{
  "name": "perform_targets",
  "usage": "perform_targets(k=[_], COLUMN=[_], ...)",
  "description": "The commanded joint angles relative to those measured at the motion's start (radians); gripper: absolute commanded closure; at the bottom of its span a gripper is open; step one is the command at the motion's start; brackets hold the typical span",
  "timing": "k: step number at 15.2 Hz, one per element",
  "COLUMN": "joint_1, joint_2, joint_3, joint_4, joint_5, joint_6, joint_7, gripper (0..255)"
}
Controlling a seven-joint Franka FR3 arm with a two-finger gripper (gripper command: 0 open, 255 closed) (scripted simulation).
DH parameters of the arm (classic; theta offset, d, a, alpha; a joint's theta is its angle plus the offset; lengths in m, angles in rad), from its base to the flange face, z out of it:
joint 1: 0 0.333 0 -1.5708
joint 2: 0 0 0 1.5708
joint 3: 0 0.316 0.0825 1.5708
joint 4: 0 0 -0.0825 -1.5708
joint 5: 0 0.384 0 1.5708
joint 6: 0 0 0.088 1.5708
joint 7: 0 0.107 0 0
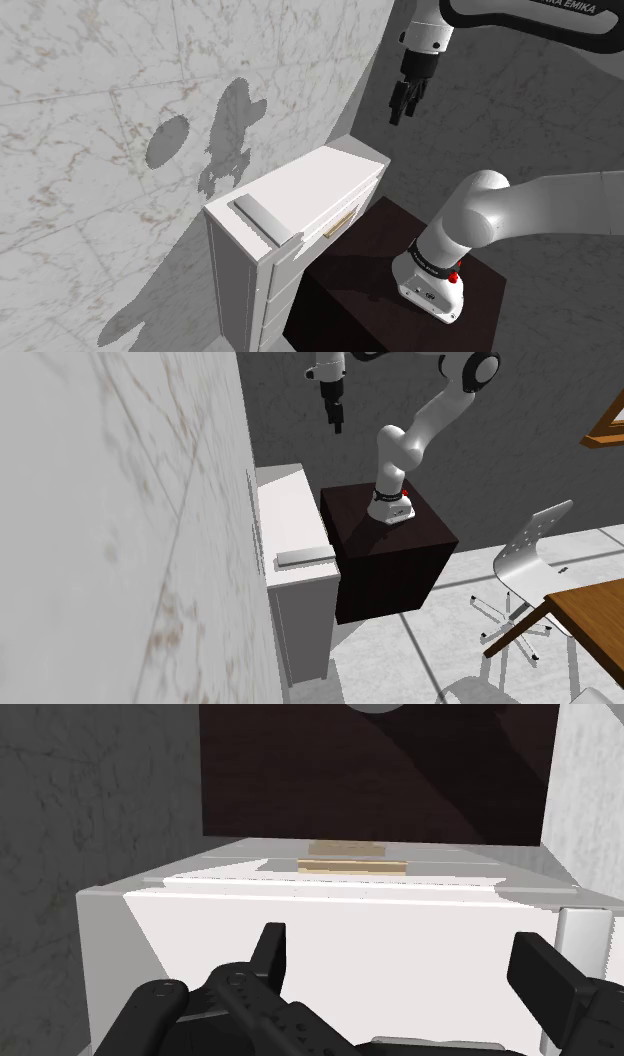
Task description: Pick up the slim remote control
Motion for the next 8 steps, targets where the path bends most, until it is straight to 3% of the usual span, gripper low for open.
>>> perform_targets(k=[1, 8], joint_1=[0.0, 0.045], joint_2=[0.0, 0.057], joint_3=[0.0, 0.109], joint_4=[0.0, -0.129], joint_5=[0.0, 0.089], joint_6=[0.0, 0.211], joint_7=[0.0, 0.114], gripper=[0, 0])
